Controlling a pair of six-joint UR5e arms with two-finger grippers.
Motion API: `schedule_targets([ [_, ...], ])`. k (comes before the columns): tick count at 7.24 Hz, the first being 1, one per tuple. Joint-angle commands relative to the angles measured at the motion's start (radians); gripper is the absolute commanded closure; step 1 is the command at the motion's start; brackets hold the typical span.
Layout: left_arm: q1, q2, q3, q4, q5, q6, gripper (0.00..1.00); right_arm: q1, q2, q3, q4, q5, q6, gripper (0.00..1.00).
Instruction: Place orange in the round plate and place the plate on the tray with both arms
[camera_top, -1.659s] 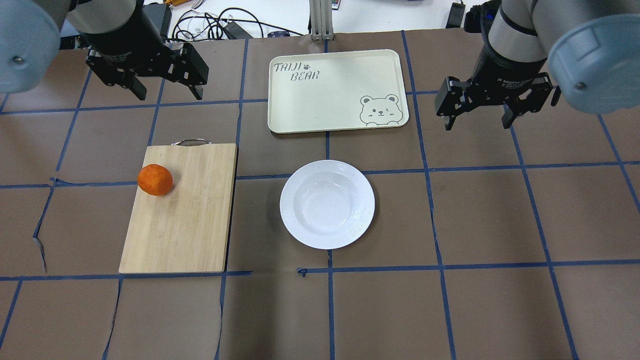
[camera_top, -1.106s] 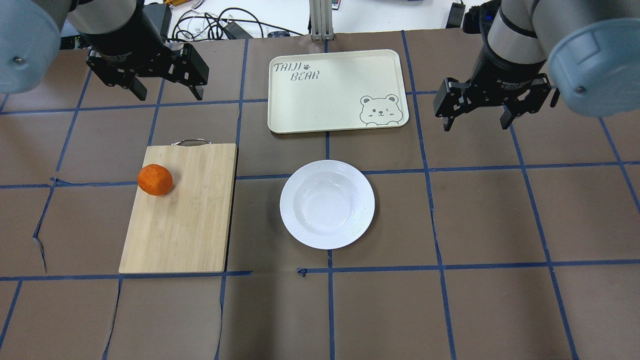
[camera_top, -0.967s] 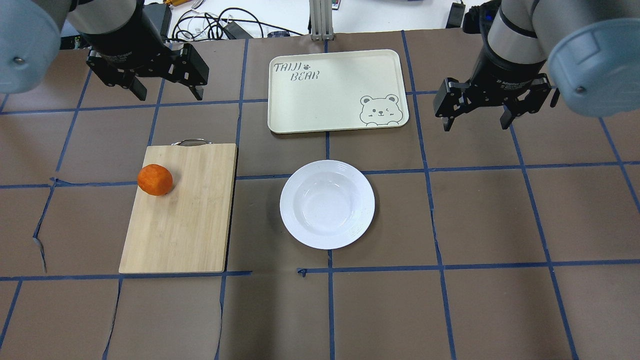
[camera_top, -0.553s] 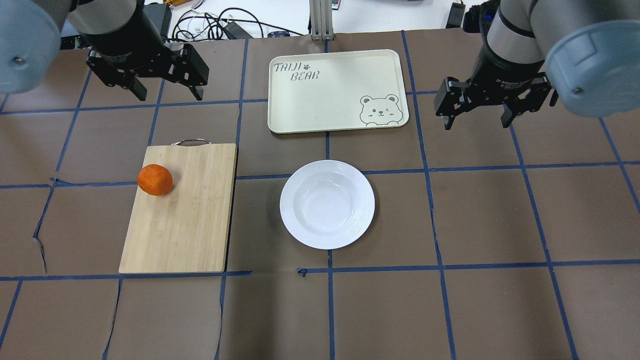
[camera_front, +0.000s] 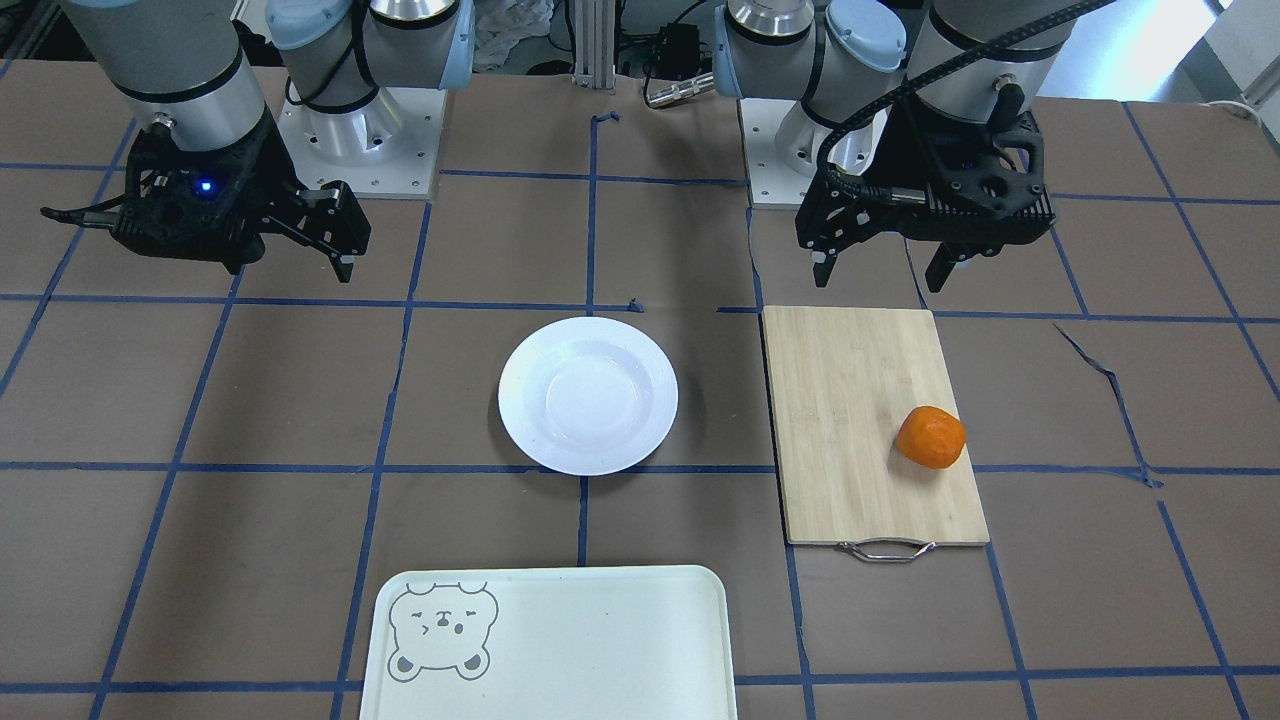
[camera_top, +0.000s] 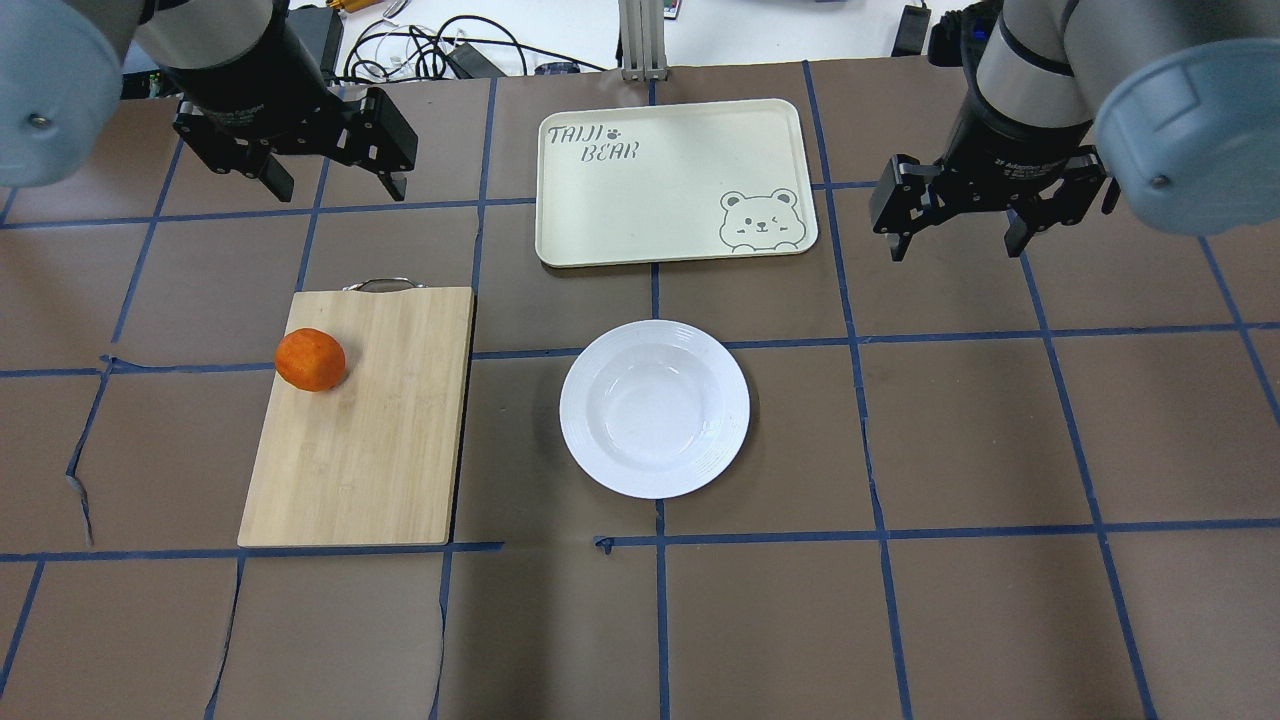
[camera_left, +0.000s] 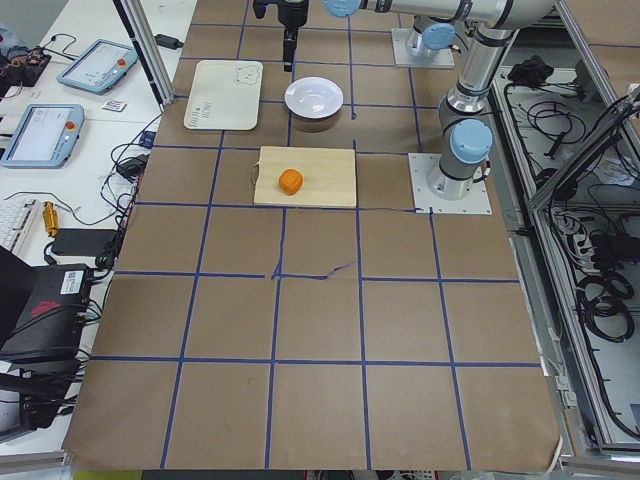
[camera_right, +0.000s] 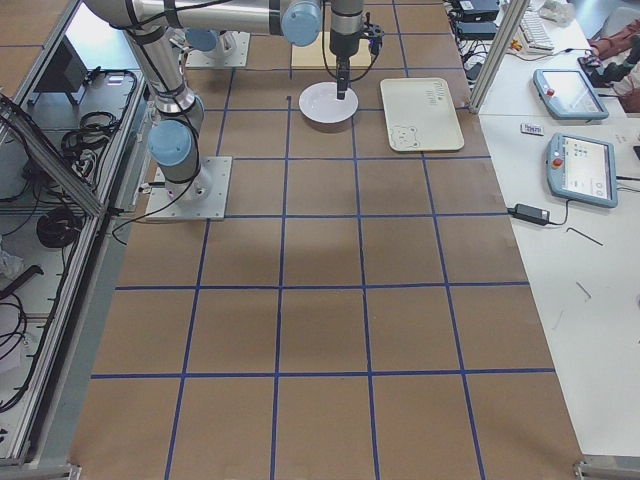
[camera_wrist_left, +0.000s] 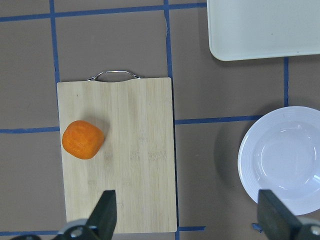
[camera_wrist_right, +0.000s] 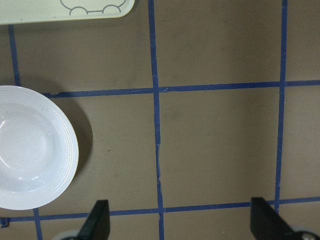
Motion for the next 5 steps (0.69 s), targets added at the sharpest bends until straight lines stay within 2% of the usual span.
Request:
schedule_targets([
  [1,0.0,0.0,0.0,0.0,0.0,0.0,0.0,0.001,0.001,0.002,-0.009,-0.004,0.001,0.0],
  [5,0.032,-0.003,0.0,-0.038,0.007,0.061,0.0,0.001,0.007,0.002,-0.012,0.002,0.003,0.0],
])
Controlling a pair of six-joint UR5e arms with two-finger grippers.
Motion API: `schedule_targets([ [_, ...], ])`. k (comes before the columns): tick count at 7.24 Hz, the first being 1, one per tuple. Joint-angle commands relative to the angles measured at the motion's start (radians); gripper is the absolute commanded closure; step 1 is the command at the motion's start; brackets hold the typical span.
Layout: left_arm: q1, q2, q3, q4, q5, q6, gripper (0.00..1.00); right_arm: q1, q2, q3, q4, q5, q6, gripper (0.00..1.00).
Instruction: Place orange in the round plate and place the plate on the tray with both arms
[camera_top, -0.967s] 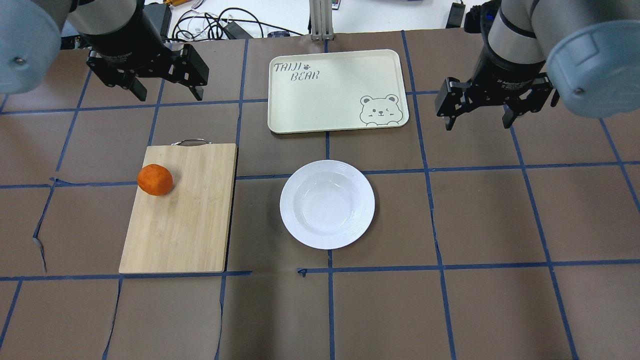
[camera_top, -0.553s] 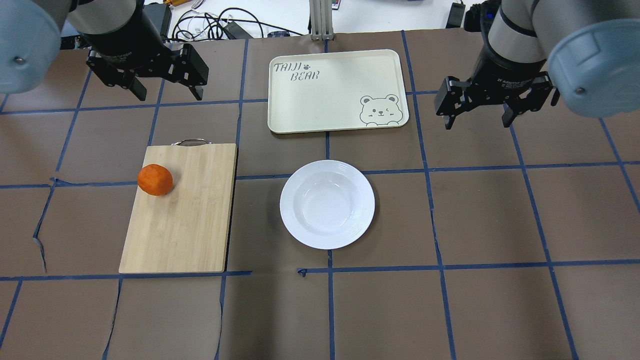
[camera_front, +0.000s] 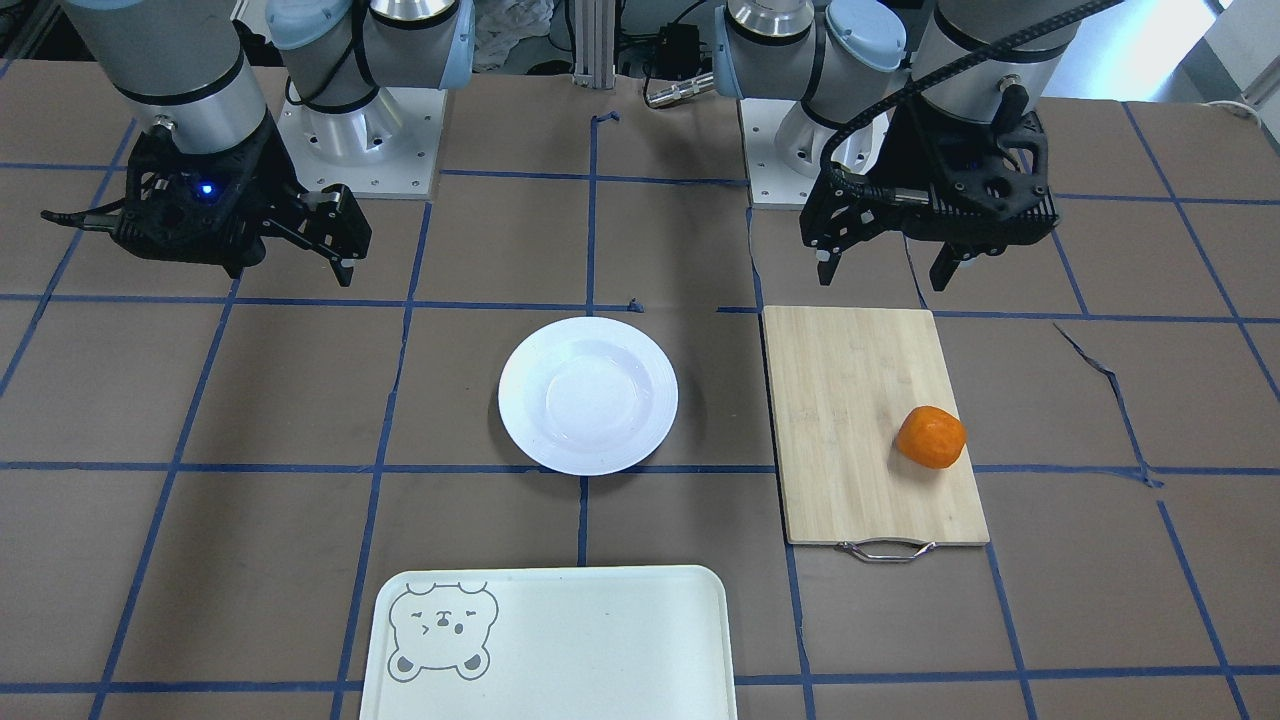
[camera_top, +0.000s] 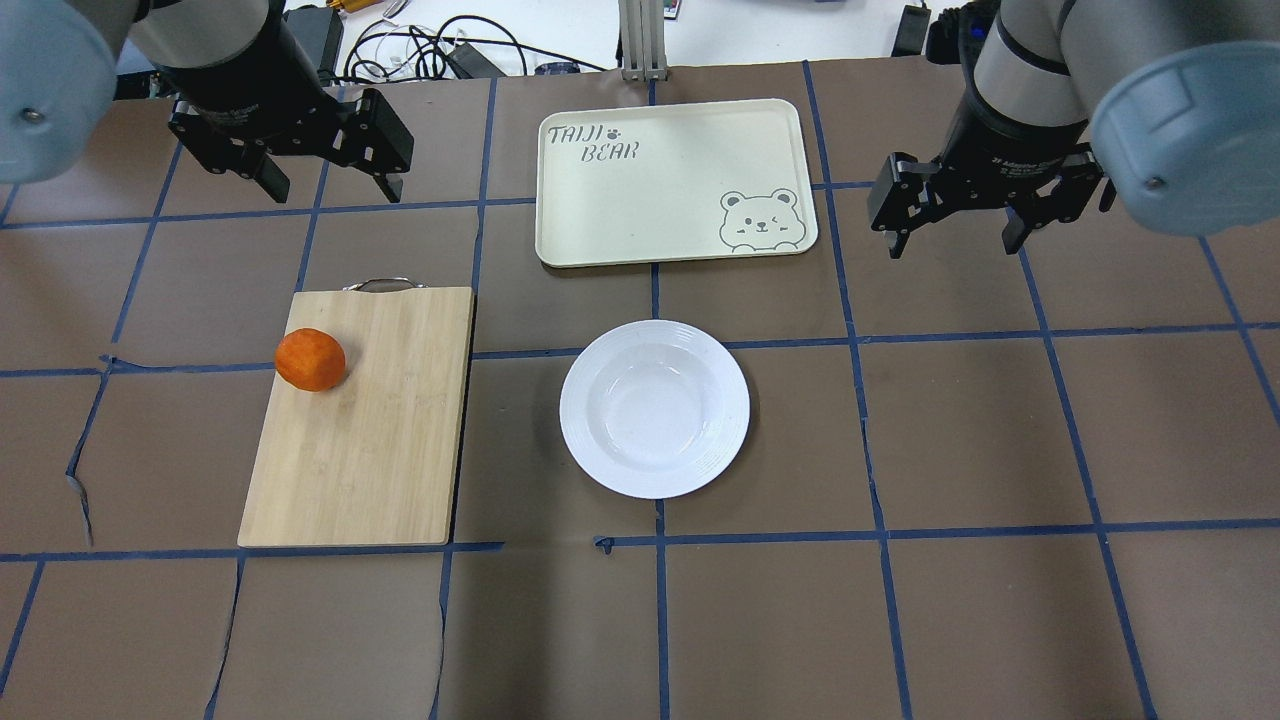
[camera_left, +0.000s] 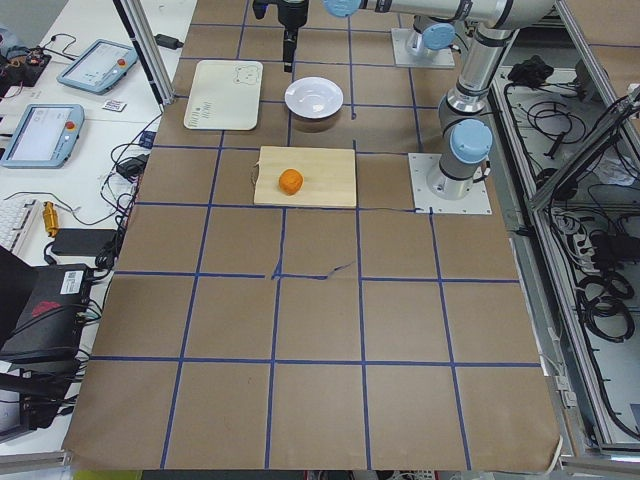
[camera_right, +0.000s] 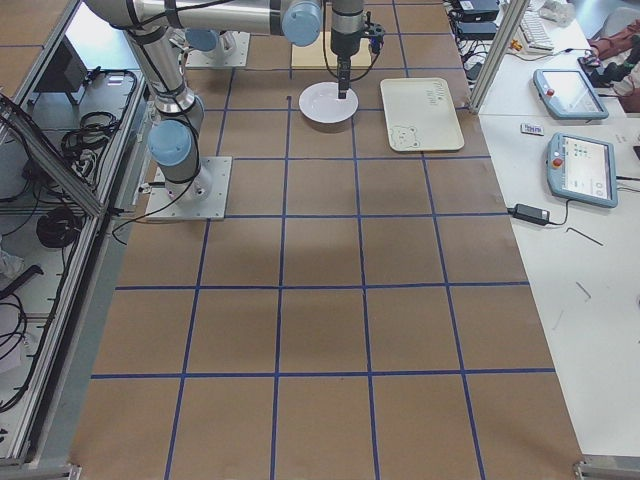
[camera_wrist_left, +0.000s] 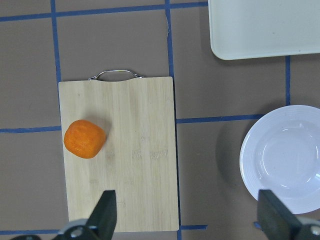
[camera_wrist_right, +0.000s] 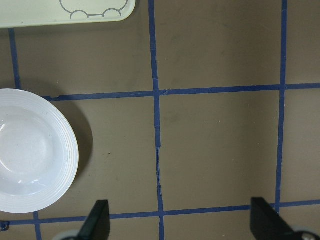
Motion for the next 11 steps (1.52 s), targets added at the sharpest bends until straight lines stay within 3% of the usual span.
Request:
schedule_targets([
  [1,0.038,-0.003,-0.018,-0.04,0.007,0.11,0.0,0.0,0.003,-0.001,0.0,0.003,0.001,0.0],
  [2,0.043,-0.004,-0.053,-0.042,0.024,0.138,0.0,0.0,0.003,0.002,0.0,0.001,-0.002,0.0],
  [4,0.058,-0.049,-0.173,0.028,0.154,0.344,0.0,0.0,0.004,-0.001,-0.001,0.003,0.001,0.0],
  [6,0.119,-0.128,-0.3,0.28,0.174,0.641,0.0,0.0,0.004,0.0,-0.001,0.003,-0.002,0.0],
  [8,0.166,-0.229,-0.374,0.52,0.224,0.69,0.0,0.0,0.001,-0.004,0.0,0.003,-0.004,0.0],
  [11,0.234,-0.314,-0.389,0.527,0.225,0.674,0.0,0.0,-0.002,-0.008,-0.001,0.003,-0.001,0.0],
])
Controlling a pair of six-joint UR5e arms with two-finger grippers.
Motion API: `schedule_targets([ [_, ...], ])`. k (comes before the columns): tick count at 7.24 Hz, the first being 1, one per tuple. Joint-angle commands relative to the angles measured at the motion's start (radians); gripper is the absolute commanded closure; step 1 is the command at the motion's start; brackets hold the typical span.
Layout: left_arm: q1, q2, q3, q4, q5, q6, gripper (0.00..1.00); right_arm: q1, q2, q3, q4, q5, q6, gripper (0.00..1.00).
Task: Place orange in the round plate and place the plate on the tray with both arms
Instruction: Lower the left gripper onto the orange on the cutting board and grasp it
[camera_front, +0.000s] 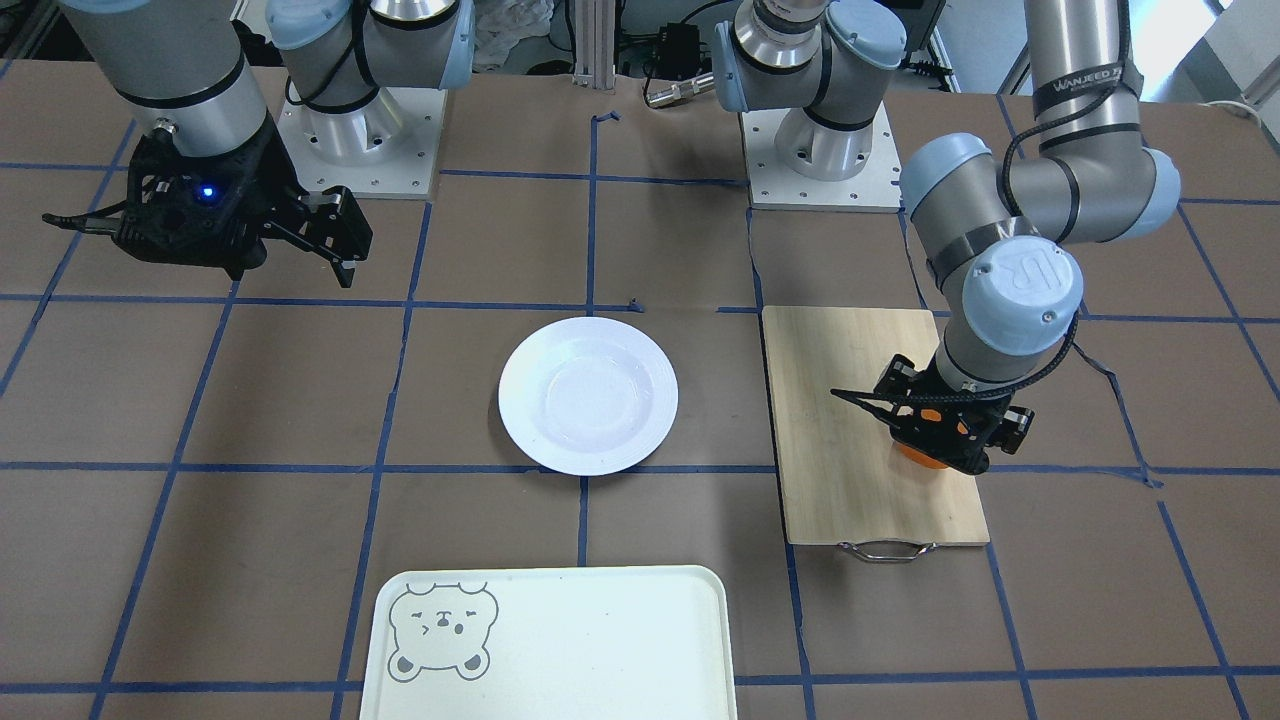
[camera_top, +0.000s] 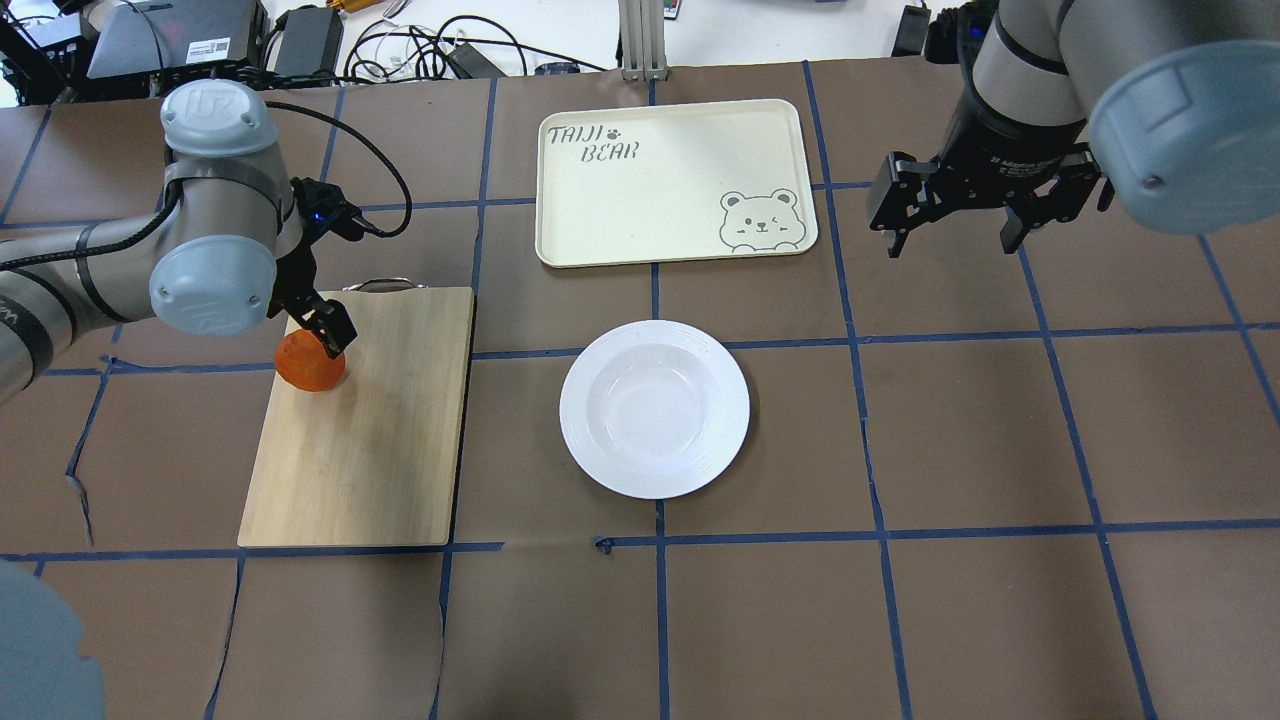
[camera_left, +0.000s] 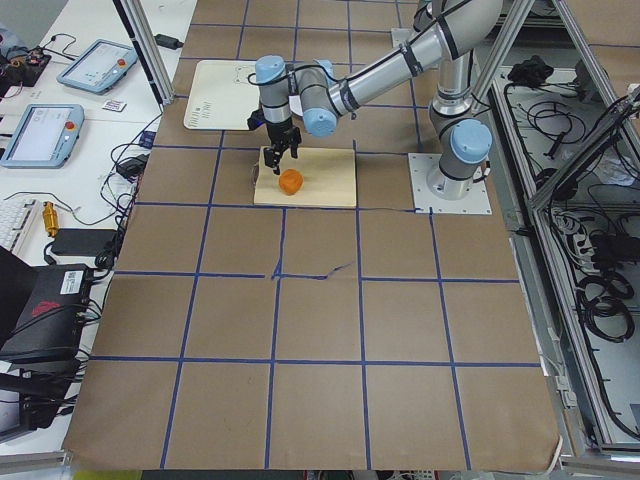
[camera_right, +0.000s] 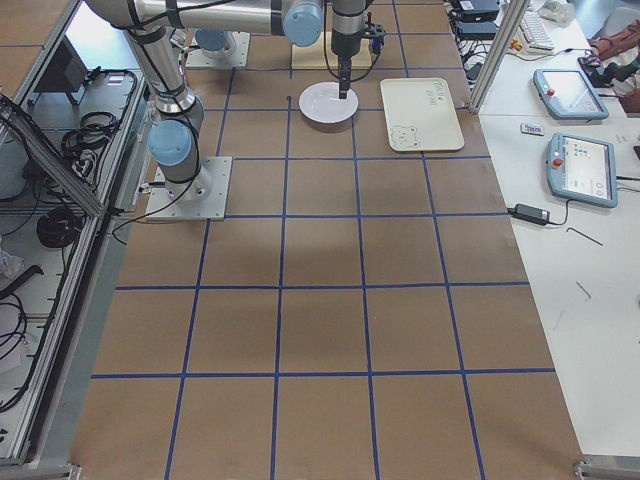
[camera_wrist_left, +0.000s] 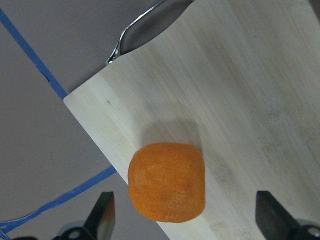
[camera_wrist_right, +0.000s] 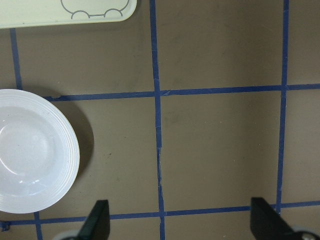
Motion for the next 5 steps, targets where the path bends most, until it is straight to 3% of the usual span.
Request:
schedule_targets([
  [1,0.038,-0.053,-0.016,-0.003,-0.006,-0.009,0.0,0.0,-0.002,-0.003,-0.001,0.0,0.0,0.0],
  [2,0.039,-0.069,-0.019,-0.006,-0.007,-0.015,0.0,0.0,-0.003,-0.003,0.001,0.0,-0.001,0.0],
  [3,0.039,-0.074,-0.013,-0.026,-0.014,-0.02,0.43,0.0,-0.003,0.002,0.001,0.0,-0.001,0.0],
  [4,0.041,-0.071,-0.001,-0.033,-0.02,-0.026,0.77,0.0,-0.002,0.002,0.001,0.0,-0.009,0.0],
  [5,0.03,-0.042,0.033,-0.067,-0.102,-0.072,0.76,0.0,-0.002,0.002,0.001,0.005,-0.009,0.0],
])
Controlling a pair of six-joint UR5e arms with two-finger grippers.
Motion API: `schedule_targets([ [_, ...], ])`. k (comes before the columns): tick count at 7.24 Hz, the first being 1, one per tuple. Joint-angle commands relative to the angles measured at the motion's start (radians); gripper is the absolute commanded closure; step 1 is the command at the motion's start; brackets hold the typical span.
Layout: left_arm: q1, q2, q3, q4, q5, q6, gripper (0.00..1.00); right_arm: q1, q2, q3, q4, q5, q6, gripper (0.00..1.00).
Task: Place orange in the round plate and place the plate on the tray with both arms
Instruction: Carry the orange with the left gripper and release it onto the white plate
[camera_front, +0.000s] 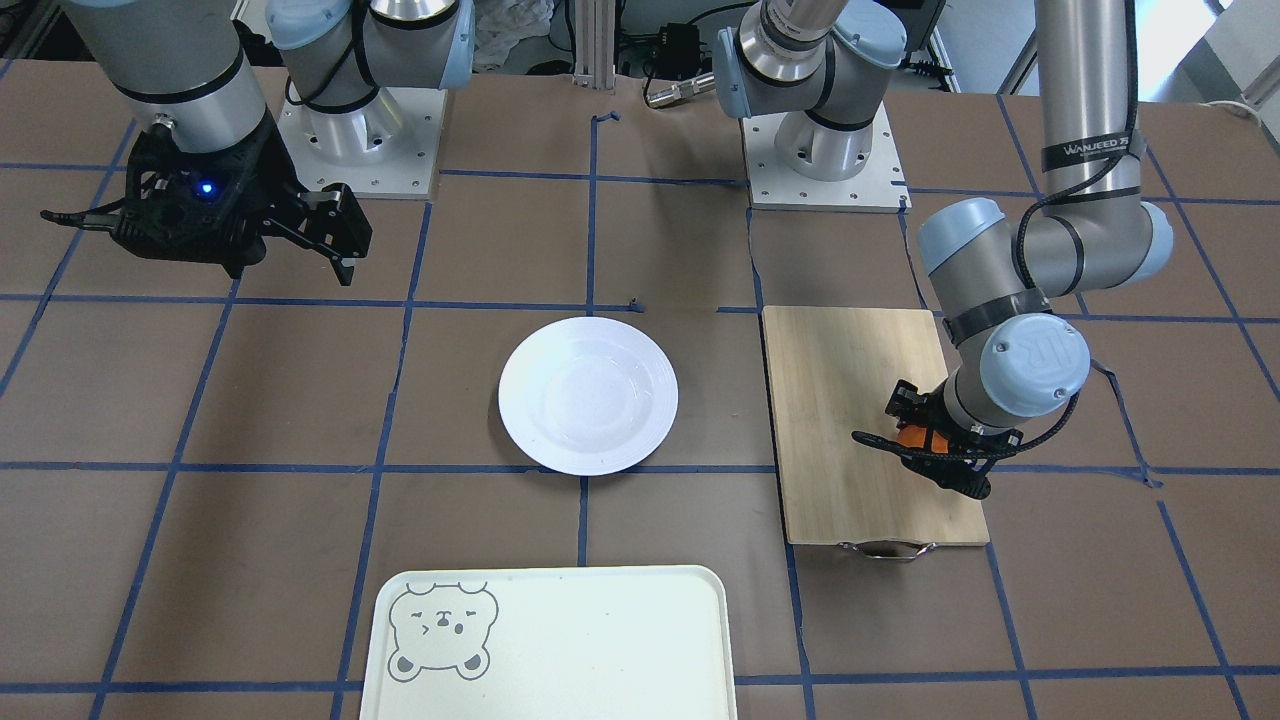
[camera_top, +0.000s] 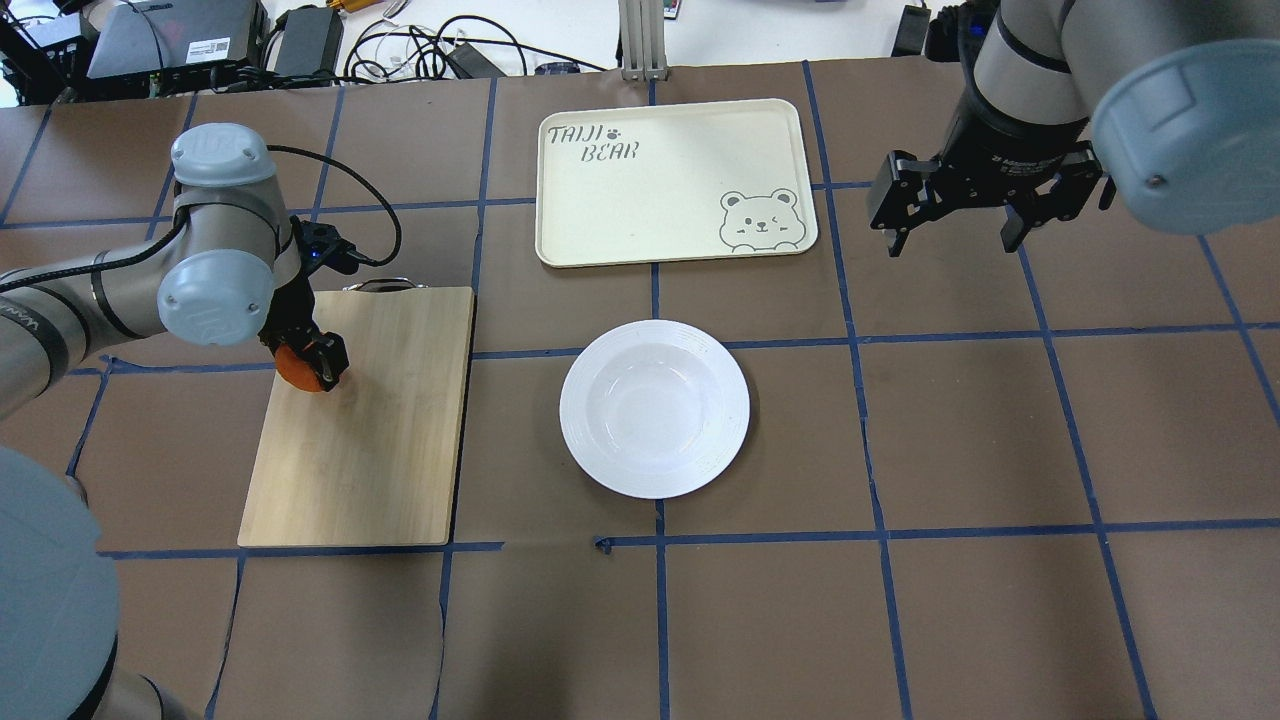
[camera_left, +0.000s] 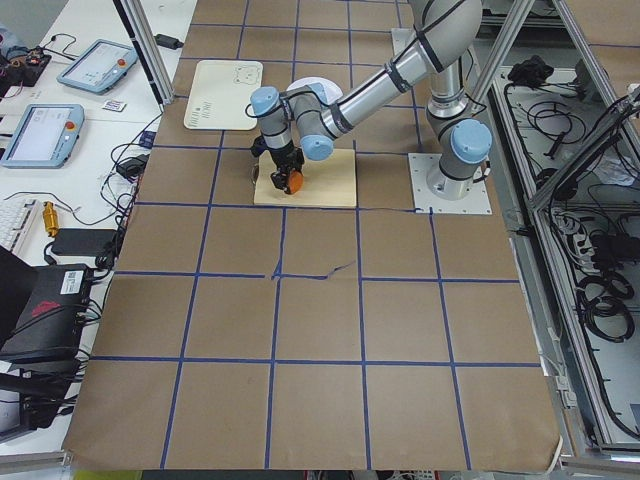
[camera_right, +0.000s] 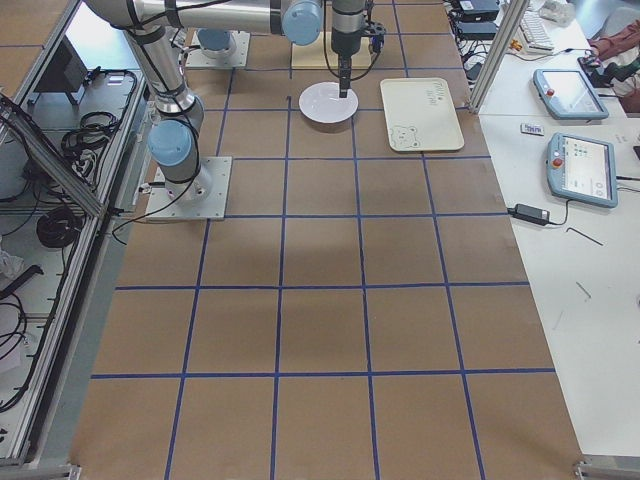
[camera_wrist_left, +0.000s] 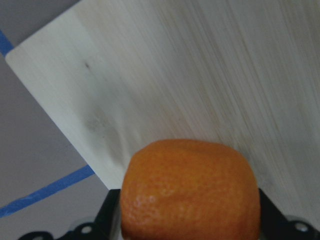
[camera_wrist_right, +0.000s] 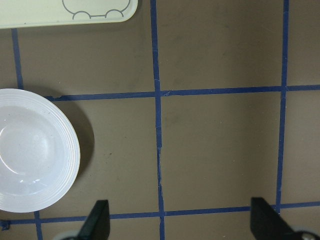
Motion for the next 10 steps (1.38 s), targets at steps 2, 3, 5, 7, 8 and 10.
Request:
schedule_targets([
  [2,-0.032,0.068,0.061,-0.126,-0.175,-0.13,0.73,0.0,0.002,0.002,0.0,0.011,-0.004,0.0],
  [3,-0.094,0.108,0.051,-0.161,-0.238,-0.188,0.68,0.0,0.004,0.004,0.003,0.008,-0.004,0.0],
  [5,-0.284,0.145,0.05,-0.181,-0.254,-0.491,0.68,0.001,0.005,0.005,0.003,0.011,-0.009,0.0],
  [7,-0.444,0.101,0.049,-0.173,-0.255,-0.752,0.68,0.0,0.011,0.007,0.002,0.01,-0.007,0.0],
  [8,-0.524,0.082,0.046,-0.146,-0.296,-0.859,0.68,-0.008,0.014,0.007,-0.001,-0.002,-0.009,0.0],
  [10,-0.624,0.026,-0.014,0.059,-0.32,-1.009,0.67,-0.006,0.014,0.007,-0.001,-0.003,-0.006,0.0],
])
